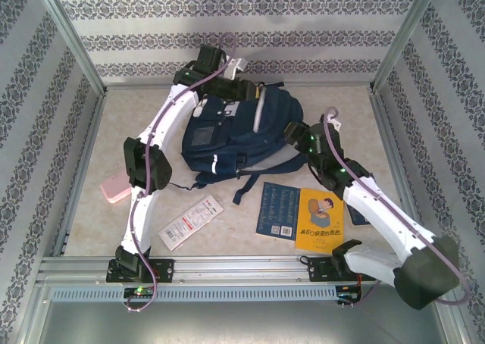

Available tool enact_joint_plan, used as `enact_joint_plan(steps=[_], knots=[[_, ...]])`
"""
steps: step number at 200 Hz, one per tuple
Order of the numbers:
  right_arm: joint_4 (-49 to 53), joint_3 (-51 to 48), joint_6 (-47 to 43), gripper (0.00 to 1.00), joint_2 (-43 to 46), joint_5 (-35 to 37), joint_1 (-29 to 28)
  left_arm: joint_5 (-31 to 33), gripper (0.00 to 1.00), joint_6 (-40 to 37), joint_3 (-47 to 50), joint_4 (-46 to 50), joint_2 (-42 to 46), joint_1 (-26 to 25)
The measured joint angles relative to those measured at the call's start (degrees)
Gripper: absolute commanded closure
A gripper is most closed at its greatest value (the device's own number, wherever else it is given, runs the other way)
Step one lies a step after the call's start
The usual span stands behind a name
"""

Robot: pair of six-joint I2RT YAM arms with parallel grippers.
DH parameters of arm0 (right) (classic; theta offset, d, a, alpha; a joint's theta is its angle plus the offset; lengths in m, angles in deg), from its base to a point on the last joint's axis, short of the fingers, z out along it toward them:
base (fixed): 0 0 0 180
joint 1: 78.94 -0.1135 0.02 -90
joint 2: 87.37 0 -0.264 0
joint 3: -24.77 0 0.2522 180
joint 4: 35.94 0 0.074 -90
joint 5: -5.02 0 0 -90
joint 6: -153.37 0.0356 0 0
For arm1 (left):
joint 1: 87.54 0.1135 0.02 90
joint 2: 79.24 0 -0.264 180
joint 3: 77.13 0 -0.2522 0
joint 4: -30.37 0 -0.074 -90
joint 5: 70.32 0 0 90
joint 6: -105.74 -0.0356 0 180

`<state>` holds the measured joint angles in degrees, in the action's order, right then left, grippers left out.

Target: Pack the student bag

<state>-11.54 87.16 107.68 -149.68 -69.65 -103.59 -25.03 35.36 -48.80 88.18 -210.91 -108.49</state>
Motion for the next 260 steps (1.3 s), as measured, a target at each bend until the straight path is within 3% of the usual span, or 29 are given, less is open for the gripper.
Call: enact_joint_plan(steps=[30, 52, 102, 119, 136, 190, 260], knots=[[2.34, -0.04, -3.15, 0.11, 4.76, 1.25, -0.74, 3.87, 0.37, 0.61, 0.68, 0.02, 0.85, -0.74], [3.56, 0.26, -7.58, 0.1, 5.64, -1.57, -2.99, 7.19, 0.37, 1.27, 8.33, -1.07, 7.15, -0.81], [4.13, 1.14, -14.71, 0.11, 0.33, -13.33, -14.05, 20.55, 0.29, 7.72, 47.17, -9.51, 42.42, -0.81], [3.96, 1.14, -15.85, 0.11, -2.14, -16.85, -17.25, 24.92, 0.19, 10.86, 58.01, -11.56, 53.64, -0.79], [3.78, 1.16, -16.13, 0.12, -5.03, -19.5, -20.33, 30.08, 0.17, 16.28, 70.9, -12.79, 64.06, -0.59], [2.23, 2.25, -15.76, 0.11, -18.03, -22.29, -27.67, 38.64, 0.08, 29.73, 103.58, -10.78, 81.99, 0.44], [-0.55, 11.74, -14.25, 0.1, -36.65, -28.2, -28.87, 41.59, 0.1, 38.95, 117.15, -10.03, 93.09, 0.44]])
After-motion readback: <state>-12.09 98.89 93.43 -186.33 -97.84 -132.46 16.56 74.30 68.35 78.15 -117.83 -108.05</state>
